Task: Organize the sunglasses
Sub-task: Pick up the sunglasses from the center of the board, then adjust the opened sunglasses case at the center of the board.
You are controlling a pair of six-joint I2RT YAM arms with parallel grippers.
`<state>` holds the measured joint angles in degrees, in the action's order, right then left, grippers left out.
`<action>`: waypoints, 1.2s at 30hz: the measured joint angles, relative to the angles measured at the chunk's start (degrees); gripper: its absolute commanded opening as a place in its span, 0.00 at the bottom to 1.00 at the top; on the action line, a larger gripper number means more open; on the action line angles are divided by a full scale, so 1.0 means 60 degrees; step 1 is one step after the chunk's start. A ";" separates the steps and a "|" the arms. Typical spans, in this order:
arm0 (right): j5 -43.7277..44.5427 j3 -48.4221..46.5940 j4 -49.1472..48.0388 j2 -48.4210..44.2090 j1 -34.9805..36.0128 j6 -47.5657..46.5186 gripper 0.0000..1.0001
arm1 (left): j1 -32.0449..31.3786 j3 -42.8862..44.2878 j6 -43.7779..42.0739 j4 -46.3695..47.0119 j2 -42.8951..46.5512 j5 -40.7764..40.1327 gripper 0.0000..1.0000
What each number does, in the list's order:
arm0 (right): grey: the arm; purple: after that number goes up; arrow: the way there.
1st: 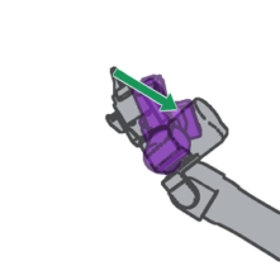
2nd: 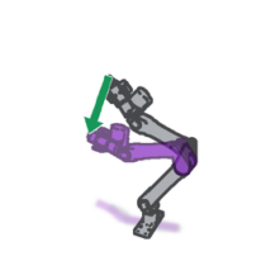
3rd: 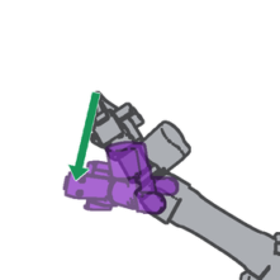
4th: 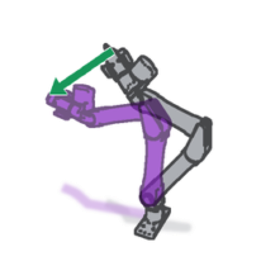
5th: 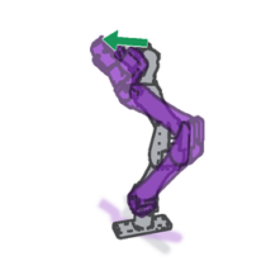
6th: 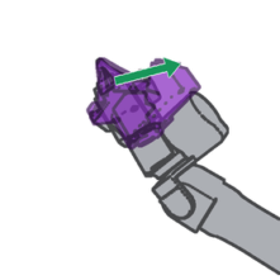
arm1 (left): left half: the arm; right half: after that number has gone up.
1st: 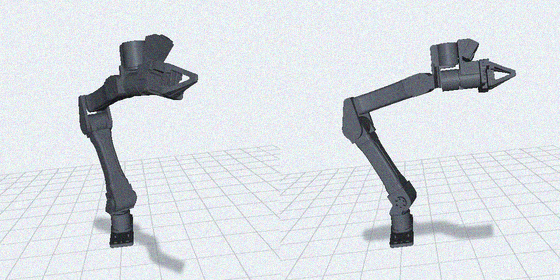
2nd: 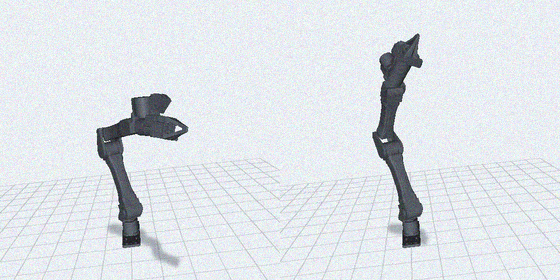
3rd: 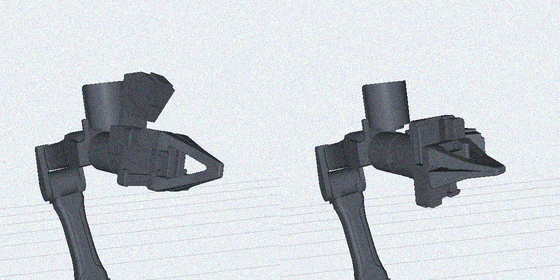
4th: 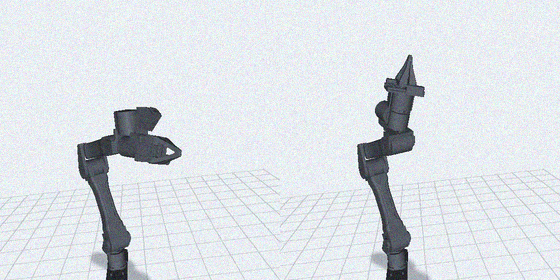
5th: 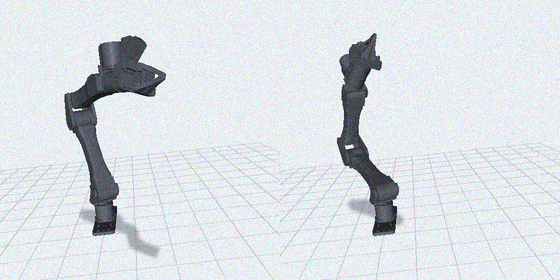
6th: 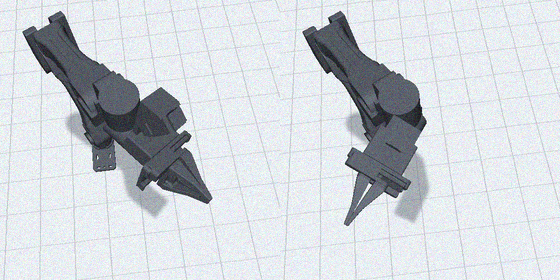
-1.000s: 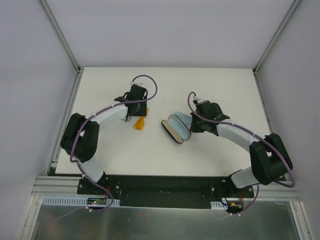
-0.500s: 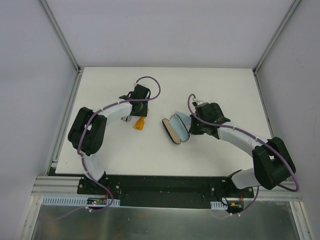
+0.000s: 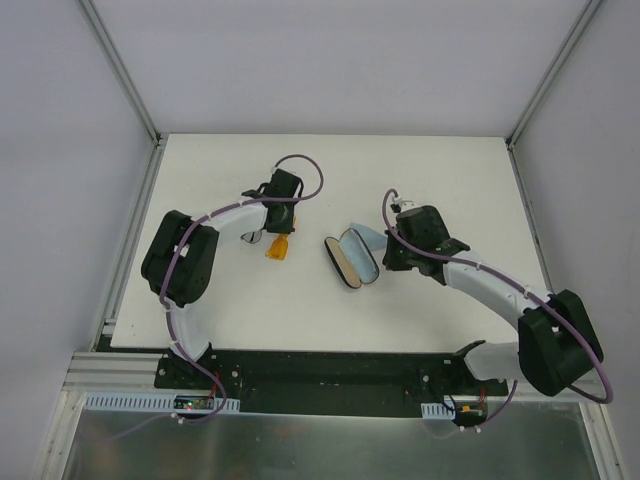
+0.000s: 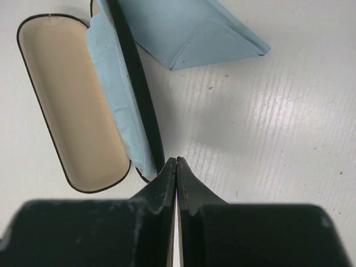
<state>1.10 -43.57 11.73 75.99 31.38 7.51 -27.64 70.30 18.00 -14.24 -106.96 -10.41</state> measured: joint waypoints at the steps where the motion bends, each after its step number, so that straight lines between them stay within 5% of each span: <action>1: 0.0084 0.0007 0.0033 -0.0109 0.0000 0.0000 0.01 | 0.0000 0.0018 -0.0007 -0.0025 0.0000 0.0004 0.09; 17: 0.0918 0.0823 0.0007 -0.1075 -0.0444 0.0080 0.01 | 0.0000 0.0004 0.0535 -0.0408 0.1654 0.1945 0.02; 36: 0.0168 0.0714 -0.0758 -0.0277 -0.0408 0.0168 0.01 | -0.0215 -0.2087 0.4244 0.1213 0.3985 0.4488 0.01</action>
<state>2.11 -39.29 7.18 74.32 28.93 8.51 -28.93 57.78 43.46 -6.96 -83.05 16.51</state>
